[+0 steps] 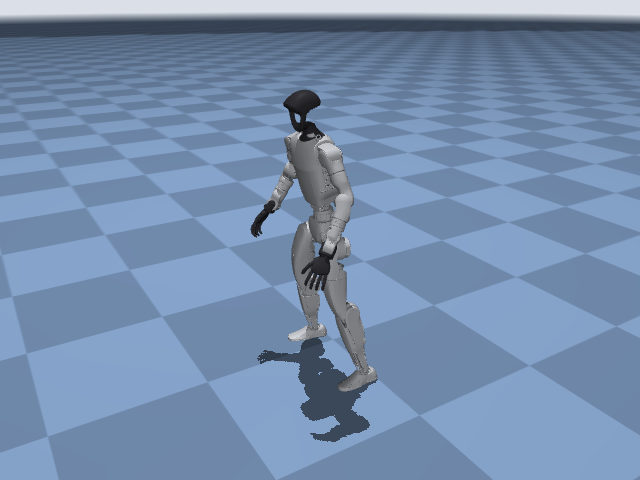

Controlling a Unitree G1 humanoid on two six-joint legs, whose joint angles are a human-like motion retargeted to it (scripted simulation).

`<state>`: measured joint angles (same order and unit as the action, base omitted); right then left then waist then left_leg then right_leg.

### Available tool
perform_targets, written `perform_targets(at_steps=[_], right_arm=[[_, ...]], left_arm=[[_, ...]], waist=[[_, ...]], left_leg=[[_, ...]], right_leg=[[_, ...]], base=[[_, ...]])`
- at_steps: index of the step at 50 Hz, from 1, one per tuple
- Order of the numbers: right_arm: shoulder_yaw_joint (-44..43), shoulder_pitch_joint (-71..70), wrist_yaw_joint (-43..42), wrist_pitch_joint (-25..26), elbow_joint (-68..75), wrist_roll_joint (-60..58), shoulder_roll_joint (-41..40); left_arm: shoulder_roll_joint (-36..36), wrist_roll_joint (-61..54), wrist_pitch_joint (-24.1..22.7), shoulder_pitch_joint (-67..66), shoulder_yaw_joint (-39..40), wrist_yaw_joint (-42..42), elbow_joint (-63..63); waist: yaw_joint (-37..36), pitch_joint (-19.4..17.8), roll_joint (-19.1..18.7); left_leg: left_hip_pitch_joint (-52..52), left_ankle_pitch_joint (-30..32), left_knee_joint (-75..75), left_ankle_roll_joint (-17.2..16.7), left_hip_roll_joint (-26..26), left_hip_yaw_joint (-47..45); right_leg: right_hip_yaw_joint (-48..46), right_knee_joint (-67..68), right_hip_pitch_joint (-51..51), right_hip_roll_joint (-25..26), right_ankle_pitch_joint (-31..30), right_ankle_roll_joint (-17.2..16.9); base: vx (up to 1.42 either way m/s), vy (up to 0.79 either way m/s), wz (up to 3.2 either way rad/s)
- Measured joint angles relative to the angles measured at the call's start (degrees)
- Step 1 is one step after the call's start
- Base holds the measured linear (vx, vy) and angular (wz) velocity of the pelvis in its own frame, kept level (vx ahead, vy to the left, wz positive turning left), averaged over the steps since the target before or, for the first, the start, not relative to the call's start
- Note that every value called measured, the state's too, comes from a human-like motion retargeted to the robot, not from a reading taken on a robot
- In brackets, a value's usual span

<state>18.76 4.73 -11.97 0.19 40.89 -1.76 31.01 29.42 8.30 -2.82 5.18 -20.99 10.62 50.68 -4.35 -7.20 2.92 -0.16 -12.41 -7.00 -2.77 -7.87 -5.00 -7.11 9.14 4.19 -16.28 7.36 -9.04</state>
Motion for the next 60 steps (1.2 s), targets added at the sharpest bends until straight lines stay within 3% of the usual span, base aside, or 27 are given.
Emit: perform_targets(at_steps=[7,10,13,17,20,22,25,27,28,30,32,33,35,37,40,44,47,49,50,52,53,54,55,57,60], right_arm=[[-0.7,1.4,-2.2,-0.6,-2.1,3.7,-2.2],[0.3,-1.4,-2.5,0.3,0.3,3.0,-3.0],[2.0,-6.0,-1.6,1.7,1.0,1.8,-2.4],[4.3,-7.8,-5.7,2.4,0.0,3.2,-2.1],[5.0,-11.9,-9.3,3.4,4.8,1.7,-2.8],[4.8,-14.6,-9.4,3.5,7.8,0.8,-3.1],[3.7,-12.7,-10.7,2.4,3.7,3.9,-0.9],[1.4,-5.6,-11.3,1.2,-5.6,6.4,2.0],[-0.4,-0.6,-10.3,0.4,-10.5,7.2,3.2],[-5.2,10.4,-5.1,-0.8,-19.0,9.1,5.0],[-10.0,19.9,1.2,-0.7,-24.0,10.3,5.5],[-11.9,23.6,3.5,-0.3,-25.4,10.1,5.4],[-14.2,28.5,6.0,0.7,-26.6,8.5,5.6],[-14.5,29.4,6.3,0.9,-25.1,6.1,6.5],[-14.8,27.9,6.7,0.5,-20.8,3.6,8.5],[-15.0,24.0,7.4,-0.3,-12.9,2.7,10.9],[-13.5,22.0,9.1,-0.8,-10.7,2.9,13.5],[-12.4,20.5,12.6,-1.1,-11.7,3.1,16.2],[-12.0,19.1,14.7,-1.2,-12.4,3.6,17.6],[-10.6,14.7,14.8,-0.6,-11.1,5.0,19.5],[-9.6,11.4,13.2,0.2,-8.9,4.9,19.7],[-8.0,7.4,10.6,1.1,-5.6,3.9,18.9],[-6.1,3.1,7.4,2.2,-1.6,2.4,17.7],[-2.2,-4.2,1.0,3.4,6.8,-0.6,13.0],[0.1,-8.6,-0.9,2.2,11.2,0.3,7.2]], left_arm=[[-0.1,-3.6,-0.3,1.8,-2.0,4.9,-1.4],[-0.9,-4.6,0.5,3.4,-0.7,6.3,-1.3],[-1.7,-9.0,1.6,4.7,1.6,6.8,-3.2],[-3.1,-13.8,2.3,3.8,-0.8,10.7,-3.0],[-3.8,-8.8,3.5,5.5,-1.9,10.9,2.0],[-3.9,-5.5,4.4,6.1,-0.8,10.1,4.8],[-3.0,-6.9,4.8,3.1,-0.2,11.5,3.1],[-0.9,-10.5,3.7,-2.2,-0.6,13.1,-2.6],[0.2,-11.1,3.0,-5.9,-0.2,12.6,-5.5],[2.5,-10.6,2.1,-14.0,1.9,8.4,-11.3],[3.5,-9.0,2.1,-21.1,5.1,2.5,-16.0],[3.4,-8.6,2.1,-24.0,6.7,0.2,-18.0],[2.6,-9.3,1.9,-28.9,9.2,-1.6,-21.5],[1.9,-11.5,1.0,-31.9,10.9,-0.5,-23.0],[1.8,-14.2,-0.1,-33.7,12.9,1.1,-22.4],[1.8,-15.5,-0.3,-29.7,13.3,0.5,-17.2],[3.5,-15.8,-0.3,-24.9,11.2,0.5,-15.1],[5.5,-14.9,-0.9,-21.5,10.5,-0.1,-15.8],[6.5,-14.0,-1.1,-19.5,10.7,-0.6,-16.1],[7.4,-12.1,0.3,-15.8,12.2,0.1,-13.8],[7.2,-11.4,1.8,-13.6,13.0,1.4,-10.9],[6.4,-10.5,3.3,-10.9,12.8,3.3,-6.5],[5.4,-9.5,4.7,-7.9,12.1,5.4,-1.2],[1.7,-4.5,5.4,-0.4,7.3,8.0,12.5],[-1.1,5.9,3.7,5.8,-1.1,6.0,19.5]], waist=[[-0.6,-8.1,0.9],[-1.6,-14.1,0.7],[-2.0,-21.5,-0.3],[-1.4,-22.6,-3.0],[-1.6,-22.6,-4.6],[-1.4,-22.6,-4.8],[-0.6,-22.6,-4.8],[-0.3,-20.7,-4.1],[-0.5,-17.5,-3.4],[-1.3,-9.2,-2.2],[-2.4,-2.6,-2.2],[-2.9,-0.6,-2.4],[-3.2,1.1,-3.3],[-2.4,1.6,-4.5],[0.0,1.9,-5.9],[3.7,1.1,-5.7],[4.6,-1.4,-4.6],[3.7,-5.0,-3.1],[2.9,-7.5,-2.3],[1.6,-13.3,-2.0],[1.1,-16.5,-2.4],[0.9,-19.2,-2.5],[0.8,-21.5,-2.4],[2.1,-21.1,-1.9],[4.5,-16.0,-2.0]], left_leg=[[-4.4,0.2,-1.9,0.2,-0.2,0.9],[-6.9,-0.4,-4.6,1.5,-0.6,0.8],[-11.8,-5.7,-14.8,3.9,-2.3,0.6],[-27.1,-16.8,-38.4,5.9,-6.6,3.0],[-36.5,-24.2,-53.6,7.0,-9.1,5.5],[-38.0,-26.9,-58.3,7.8,-9.8,5.9],[-30.6,-27.8,-55.7,7.9,-10.1,3.9],[-19.4,-23.3,-46.0,8.1,-8.8,0.4],[-14.7,-18.7,-40.0,8.3,-7.7,-1.3],[-7.8,-2.7,-28.8,8.6,-5.3,-3.2],[-3.5,18.3,-20.0,6.0,-2.8,-1.0],[-1.4,25.7,-16.3,3.4,-1.2,1.7],[2.6,29.1,-11.0,-1.7,1.7,7.9],[4.0,24.1,-7.7,-4.6,1.1,8.4],[2.6,16.4,-2.6,-5.6,-3.2,-0.7],[-2.5,2.8,3.7,-5.3,-4.3,-9.6],[-6.4,-3.1,4.1,-5.2,-3.6,-7.7],[-8.2,-4.0,0.6,-5.1,-2.8,-4.2],[-8.9,-2.6,-2.1,-4.7,-2.4,-2.0],[-11.5,3.9,-14.2,0.9,-2.9,2.5],[-13.4,3.6,-24.0,4.1,-4.1,3.9],[-14.7,1.0,-32.3,5.6,-5.3,4.3],[-15.6,-2.5,-39.8,6.2,-6.4,4.3],[-14.4,-5.7,-41.3,5.6,-6.6,3.9],[-11.6,-5.1,-31.2,4.1,-5.1,4.2]], right_leg=[[0.1,0.2,3.3,0.3,-1.1,-0.6],[1.5,1.6,5.6,0.8,-0.5,0.3],[4.1,7.9,9.9,2.0,3.9,3.4],[6.2,26.8,23.3,4.7,14.7,11.0],[7.2,42.7,33.0,6.0,23.5,16.2],[7.8,47.9,34.8,6.1,26.9,17.9],[6.7,46.1,28.0,4.7,28.1,16.9],[4.3,37.0,17.3,2.8,23.5,14.6],[3.1,31.3,12.8,1.9,18.8,13.5],[1.1,19.9,5.7,0.9,3.7,12.6],[0.7,10.8,0.7,1.1,-16.9,12.3],[1.4,7.7,-1.4,1.5,-24.9,11.3],[5.3,5.5,-4.9,3.4,-29.8,8.6],[7.5,7.2,-5.9,6.1,-22.3,7.2],[3.2,9.3,-4.9,7.5,-10.5,5.8],[-0.8,3.3,-2.4,5.6,-2.1,-0.4],[0.2,-0.6,0.2,4.0,4.4,-3.8],[2.0,-0.9,2.1,2.6,4.3,-5.0],[3.3,-0.5,2.8,2.0,2.2,-4.7],[7.2,8.5,5.2,2.8,-0.8,5.7],[9.0,18.7,7.8,3.9,2.7,12.4],[10.1,28.1,9.9,4.5,7.2,15.7],[10.9,37.1,11.8,4.7,12.1,17.1],[10.2,39.2,10.7,3.9,16.4,16.2],[7.7,29.4,6.5,3.3,15.9,13.4]], base=[[-0.07,-0.01,0.03],[-0.16,0.0,-0.27],[-0.17,0.02,-0.45],[-0.07,0.03,-0.31],[0.09,0.02,-0.27],[0.31,0.04,-0.15],[0.63,0.07,0.11],[0.96,0.11,0.2],[1.1,0.12,0.06],[1.15,0.14,-0.08],[1.1,0.17,-0.14],[1.02,0.18,-0.11],[0.94,0.17,-0.02],[0.82,0.14,0.17],[0.69,0.12,0.45],[0.6,0.09,0.78],[0.56,0.02,0.42],[0.51,-0.01,-0.25],[0.45,-0.01,-0.68],[0.38,0.01,-0.96],[0.36,0.03,-1.02],[0.37,0.04,-0.93],[0.38,0.03,-0.54],[0.34,0.02,0.07],[0.25,-0.02,0.64]])
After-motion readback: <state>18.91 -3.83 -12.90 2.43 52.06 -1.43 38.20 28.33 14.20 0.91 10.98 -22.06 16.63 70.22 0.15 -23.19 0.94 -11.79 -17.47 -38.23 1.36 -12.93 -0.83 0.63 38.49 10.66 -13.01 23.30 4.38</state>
